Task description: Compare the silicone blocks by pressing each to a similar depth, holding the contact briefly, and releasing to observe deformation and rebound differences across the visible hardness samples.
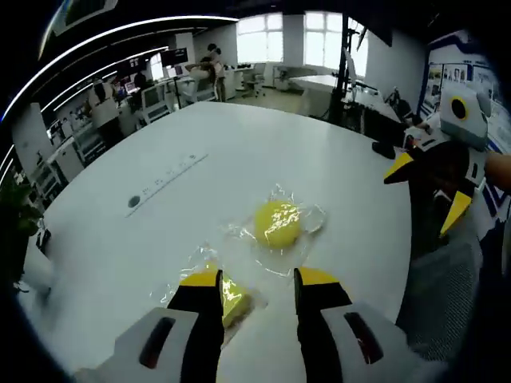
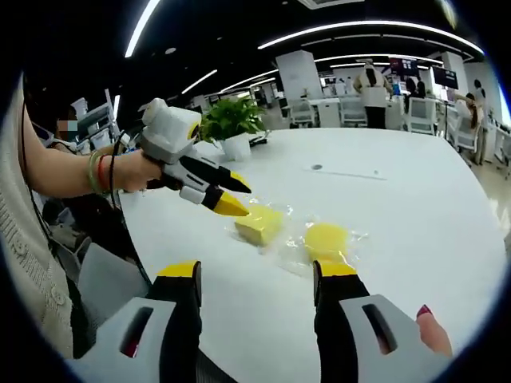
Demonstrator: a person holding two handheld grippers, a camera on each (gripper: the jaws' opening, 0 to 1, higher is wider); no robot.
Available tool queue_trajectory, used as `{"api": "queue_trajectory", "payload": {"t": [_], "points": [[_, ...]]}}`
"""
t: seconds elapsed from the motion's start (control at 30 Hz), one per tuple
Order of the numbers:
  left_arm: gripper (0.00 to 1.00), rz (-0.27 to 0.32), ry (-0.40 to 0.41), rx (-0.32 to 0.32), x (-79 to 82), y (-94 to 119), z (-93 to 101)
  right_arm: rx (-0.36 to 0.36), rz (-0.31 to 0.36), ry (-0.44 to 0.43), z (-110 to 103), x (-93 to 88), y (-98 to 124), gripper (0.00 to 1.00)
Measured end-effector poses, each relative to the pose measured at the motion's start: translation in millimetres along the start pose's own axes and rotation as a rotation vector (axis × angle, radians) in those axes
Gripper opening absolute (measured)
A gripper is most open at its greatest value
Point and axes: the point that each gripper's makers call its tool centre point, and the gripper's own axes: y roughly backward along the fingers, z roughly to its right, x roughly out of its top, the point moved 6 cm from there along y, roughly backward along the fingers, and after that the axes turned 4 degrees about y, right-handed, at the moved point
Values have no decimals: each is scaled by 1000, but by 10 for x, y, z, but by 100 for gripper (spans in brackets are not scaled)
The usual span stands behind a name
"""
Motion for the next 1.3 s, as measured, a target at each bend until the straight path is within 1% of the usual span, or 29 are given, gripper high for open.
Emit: {"api": "queue_trajectory", "payload": {"t": [0.03, 0.13, 0.17, 0.2, 0.27, 0.33, 0.37, 0.4, 0.47, 0.53, 0.57, 0.6, 0.7, 0.83, 0.87, 0.97, 1.03, 1.07, 1.17, 1.3], "points": [[35, 2, 2, 0, -26, 46, 8, 1, 2, -1, -29, -6, 4, 52], [37, 18, 48, 7, -136, 219, 32, 8, 6, -6, -100, -10, 27, 53], [37, 26, 76, 15, -190, 297, 37, 6, 6, -4, -120, -6, 36, 53], [37, 32, 84, 21, -225, 349, 39, 4, 9, 1, -147, 5, 53, 53], [38, 44, 109, 30, -315, 478, 47, 9, 28, 11, -187, 31, 75, 52], [39, 75, 161, 44, -390, 614, 56, 15, 44, 17, -238, 58, 107, 52], [39, 86, 176, 45, -436, 693, 64, 16, 48, 20, -258, 65, 119, 53], [40, 89, 180, 46, -451, 717, 65, 15, 53, 26, -277, 73, 130, 53], [43, 129, 215, 53, -539, 868, 91, 21, 66, 38, -340, 90, 166, 55], [45, 156, 248, 59, -595, 967, 105, 25, 75, 43, -394, 91, 194, 55], [45, 170, 252, 65, -644, 1044, 111, 27, 79, 46, -418, 88, 205, 56], [46, 175, 254, 71, -674, 1082, 112, 27, 81, 47, -442, 79, 215, 56], [47, 208, 296, 97, -789, 1236, 122, 28, 84, 45, -495, 41, 232, 56], [48, 248, 337, 128, -894, 1393, 129, 33, 82, 33, -569, -31, 251, 59], [48, 271, 361, 153, -927, 1446, 128, 35, 82, 30, -579, -48, 258, 59], [48, 291, 386, 161, -1000, 1529, 154, 32, 82, 15, -592, -105, 272, 62], [51, 302, 393, 172, -1049, 1579, 177, 28, 66, -6, -594, -163, 281, 63], [54, 305, 396, 178, -1067, 1595, 186, 25, 60, -10, -591, -192, 291, 64], [59, 323, 411, 173, -1122, 1646, 241, 16, 54, -23, -581, -241, 319, 63], [63, 318, 411, 162, -1196, 1676, 332, 6, 52, -41, -563, -291, 344, 63]]}}
